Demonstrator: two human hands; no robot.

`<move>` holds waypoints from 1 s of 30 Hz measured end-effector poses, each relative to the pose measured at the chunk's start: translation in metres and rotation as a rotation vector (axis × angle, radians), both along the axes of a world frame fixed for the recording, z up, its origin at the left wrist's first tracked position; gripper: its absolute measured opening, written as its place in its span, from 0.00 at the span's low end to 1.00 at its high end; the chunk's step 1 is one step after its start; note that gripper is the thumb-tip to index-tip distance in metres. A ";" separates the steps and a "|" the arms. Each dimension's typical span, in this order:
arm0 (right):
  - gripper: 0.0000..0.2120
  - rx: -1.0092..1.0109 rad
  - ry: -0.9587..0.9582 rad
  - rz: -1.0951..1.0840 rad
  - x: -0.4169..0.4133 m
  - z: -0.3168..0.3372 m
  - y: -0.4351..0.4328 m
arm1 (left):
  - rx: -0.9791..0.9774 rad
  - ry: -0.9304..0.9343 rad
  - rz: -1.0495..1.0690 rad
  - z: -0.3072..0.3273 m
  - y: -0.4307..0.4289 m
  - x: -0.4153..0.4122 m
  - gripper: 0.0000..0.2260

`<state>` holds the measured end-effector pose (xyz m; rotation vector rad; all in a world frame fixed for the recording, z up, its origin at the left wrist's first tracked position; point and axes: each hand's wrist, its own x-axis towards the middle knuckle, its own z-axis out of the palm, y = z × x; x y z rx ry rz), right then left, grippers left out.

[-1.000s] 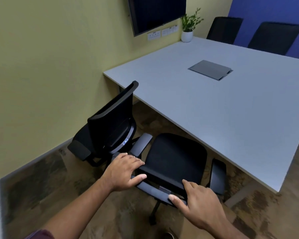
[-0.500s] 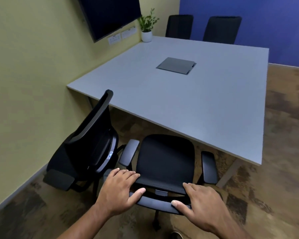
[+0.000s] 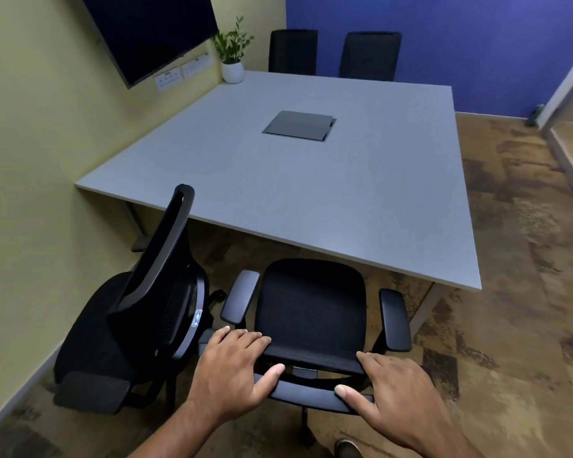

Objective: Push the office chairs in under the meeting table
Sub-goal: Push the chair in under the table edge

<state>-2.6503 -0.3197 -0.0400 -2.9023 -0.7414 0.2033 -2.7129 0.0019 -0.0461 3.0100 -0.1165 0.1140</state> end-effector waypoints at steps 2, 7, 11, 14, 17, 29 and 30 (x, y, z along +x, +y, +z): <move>0.54 -0.005 0.010 -0.018 -0.002 0.001 0.003 | 0.001 -0.013 -0.011 0.002 0.003 0.004 0.26; 0.50 0.002 -0.001 -0.051 0.001 -0.005 0.006 | -0.024 0.003 -0.044 0.002 0.008 0.011 0.27; 0.45 0.039 -0.034 -0.054 0.001 -0.013 -0.008 | -0.034 0.036 -0.046 0.002 -0.004 0.011 0.29; 0.42 0.036 -0.078 -0.055 0.002 -0.016 -0.014 | -0.054 0.026 -0.052 0.000 -0.007 0.012 0.29; 0.40 0.041 -0.090 -0.064 0.009 -0.013 -0.010 | -0.070 0.022 -0.043 0.000 -0.004 0.018 0.31; 0.38 0.018 -0.156 -0.055 0.040 -0.013 -0.048 | -0.071 0.091 0.006 0.006 -0.051 0.029 0.34; 0.39 0.008 -0.150 -0.058 0.048 -0.011 -0.058 | -0.075 0.093 0.020 0.007 -0.066 0.029 0.35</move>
